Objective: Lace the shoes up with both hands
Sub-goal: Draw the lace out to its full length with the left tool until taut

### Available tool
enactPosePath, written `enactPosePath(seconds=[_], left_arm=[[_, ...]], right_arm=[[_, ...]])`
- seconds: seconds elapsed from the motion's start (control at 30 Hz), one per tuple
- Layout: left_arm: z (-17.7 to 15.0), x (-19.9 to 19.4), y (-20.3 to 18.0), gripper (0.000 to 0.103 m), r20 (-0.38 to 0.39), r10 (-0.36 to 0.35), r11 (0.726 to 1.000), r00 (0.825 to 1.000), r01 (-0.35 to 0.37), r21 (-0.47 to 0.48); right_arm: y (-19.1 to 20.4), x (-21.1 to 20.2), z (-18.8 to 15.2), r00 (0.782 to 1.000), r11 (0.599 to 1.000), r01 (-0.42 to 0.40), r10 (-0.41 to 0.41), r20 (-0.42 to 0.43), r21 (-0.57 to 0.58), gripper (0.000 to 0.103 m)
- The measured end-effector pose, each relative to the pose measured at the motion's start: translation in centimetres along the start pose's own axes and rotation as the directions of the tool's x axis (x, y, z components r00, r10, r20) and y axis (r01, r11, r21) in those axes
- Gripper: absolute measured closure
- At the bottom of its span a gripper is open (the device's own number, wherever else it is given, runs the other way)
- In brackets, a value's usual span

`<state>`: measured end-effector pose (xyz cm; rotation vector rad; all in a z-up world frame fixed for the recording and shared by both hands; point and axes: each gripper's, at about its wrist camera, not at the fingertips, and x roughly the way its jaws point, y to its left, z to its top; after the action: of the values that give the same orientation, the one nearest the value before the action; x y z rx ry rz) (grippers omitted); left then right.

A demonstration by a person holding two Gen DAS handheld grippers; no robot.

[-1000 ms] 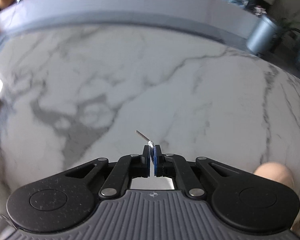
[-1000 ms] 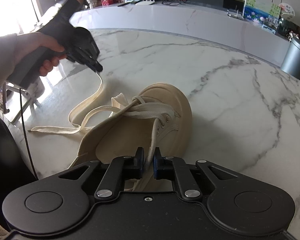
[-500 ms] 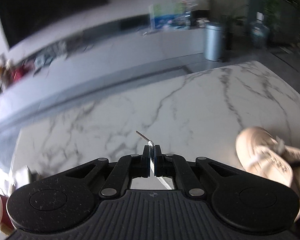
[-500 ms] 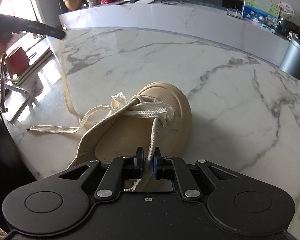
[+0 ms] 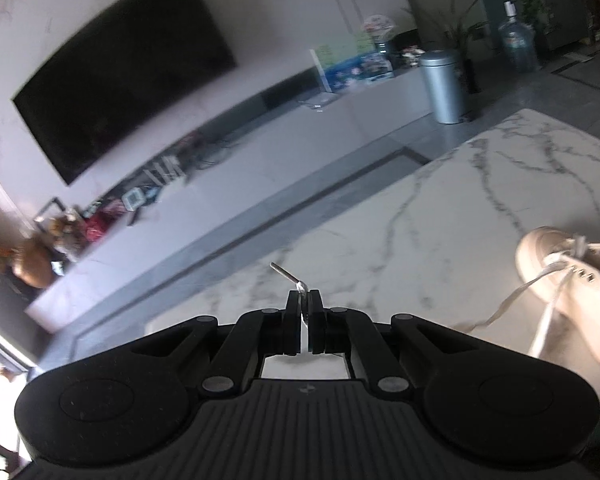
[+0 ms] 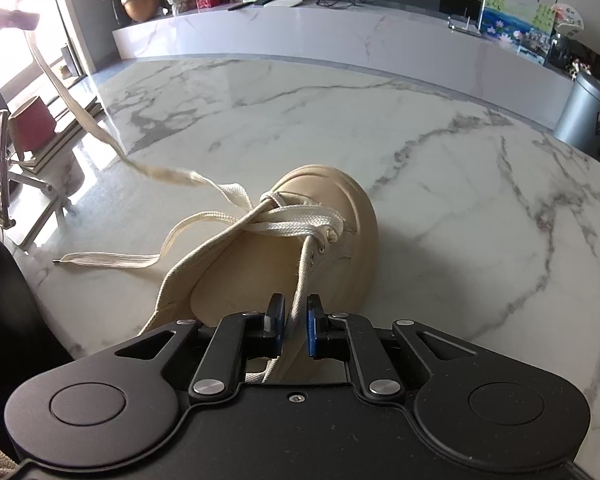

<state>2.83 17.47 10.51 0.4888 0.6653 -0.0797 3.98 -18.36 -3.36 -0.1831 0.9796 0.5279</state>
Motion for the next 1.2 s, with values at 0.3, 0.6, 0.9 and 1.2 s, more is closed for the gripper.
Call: enactPosePath(seconds=[0.3, 0.6, 0.9, 1.2], left_arm=[[0.8, -1.7, 1.5, 0.101, 0.029, 0.124, 0.992, 0.992, -0.125, 0.015], [1.0, -1.9, 2.7, 0.101, 0.025, 0.191, 0.981, 0.981, -0.191, 0.023], [2.4, -2.5, -0.8, 0.102, 0.104, 0.131, 0.972, 0.986, -0.149, 0.184], [5.0, -1.4, -8.9, 0.101, 0.116, -0.208, 0.892, 0.971, 0.14, 0.429]], right_arm=[[-0.3, -0.7, 0.7, 1.0, 1.0, 0.0, -0.001, 0.03, 0.022, 0.097], [-1.1, -0.7, 0.6, 1.0, 0.999, -0.012, 0.01, 0.027, 0.05, 0.097], [-1.6, -0.7, 0.7, 0.999, 0.997, -0.037, 0.035, 0.029, 0.066, 0.096], [-1.8, -0.7, 1.2, 0.998, 0.997, -0.054, 0.053, 0.024, 0.059, 0.097]])
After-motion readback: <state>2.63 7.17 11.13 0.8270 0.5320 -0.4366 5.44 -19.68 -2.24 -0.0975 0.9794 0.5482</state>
